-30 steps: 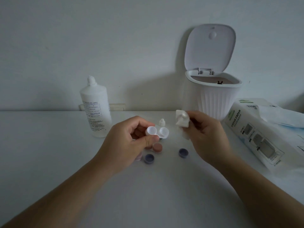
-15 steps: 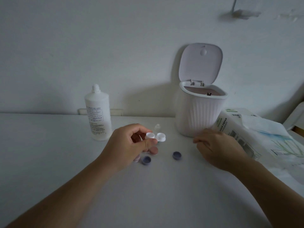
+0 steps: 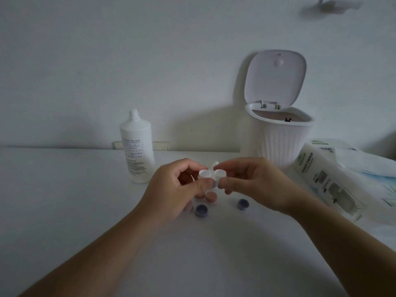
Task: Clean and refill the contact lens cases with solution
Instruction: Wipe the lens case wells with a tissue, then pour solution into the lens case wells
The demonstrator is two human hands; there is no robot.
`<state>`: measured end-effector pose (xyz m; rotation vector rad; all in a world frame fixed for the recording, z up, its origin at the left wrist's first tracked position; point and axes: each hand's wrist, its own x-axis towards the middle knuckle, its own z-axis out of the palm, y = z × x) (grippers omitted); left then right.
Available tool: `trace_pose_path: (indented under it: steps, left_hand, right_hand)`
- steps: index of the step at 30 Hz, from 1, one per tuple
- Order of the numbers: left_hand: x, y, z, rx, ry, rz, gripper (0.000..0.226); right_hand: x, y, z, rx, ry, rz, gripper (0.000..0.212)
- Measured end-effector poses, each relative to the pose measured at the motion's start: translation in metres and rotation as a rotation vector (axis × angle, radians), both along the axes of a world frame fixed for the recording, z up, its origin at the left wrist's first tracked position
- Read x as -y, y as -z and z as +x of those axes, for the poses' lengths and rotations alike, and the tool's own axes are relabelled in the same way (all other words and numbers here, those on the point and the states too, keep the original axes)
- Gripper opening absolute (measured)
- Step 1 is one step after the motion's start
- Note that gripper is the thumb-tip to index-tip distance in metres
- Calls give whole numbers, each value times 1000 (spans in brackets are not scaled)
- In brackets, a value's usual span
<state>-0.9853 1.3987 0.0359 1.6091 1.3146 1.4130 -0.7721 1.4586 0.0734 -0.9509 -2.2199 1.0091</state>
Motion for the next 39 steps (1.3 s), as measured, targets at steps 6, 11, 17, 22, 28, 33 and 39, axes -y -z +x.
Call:
trace_pose_path:
  steps: [6, 11, 17, 22, 28, 33, 39]
  left_hand:
    - [-2, 3, 1, -36, 9, 23, 17]
    - [-3, 5, 3, -69, 10, 22, 16]
    - [-2, 7, 2, -93, -5, 36, 19]
    - [1, 7, 4, -135, -50, 60, 31]
    - [-2, -8, -15, -212, -404, 318, 16]
    - [0, -23, -51, -167, -711, 476, 29]
    - [-16, -10, -82, -51, -747, 139, 83]
  right_hand:
    - [-3, 19, -6, -206, -5, -56, 35]
    - [0, 25, -3, -224, -29, -100, 21]
    - [2, 26, -1, -263, 9, -133, 21]
    - [4, 24, -1, -236, 49, -81, 10]
    - [-1, 23, 4, -290, 129, -91, 13]
    - [-2, 26, 1, -348, 128, -178, 18]
    - [-4, 30, 0, -346, 110, -154, 6]
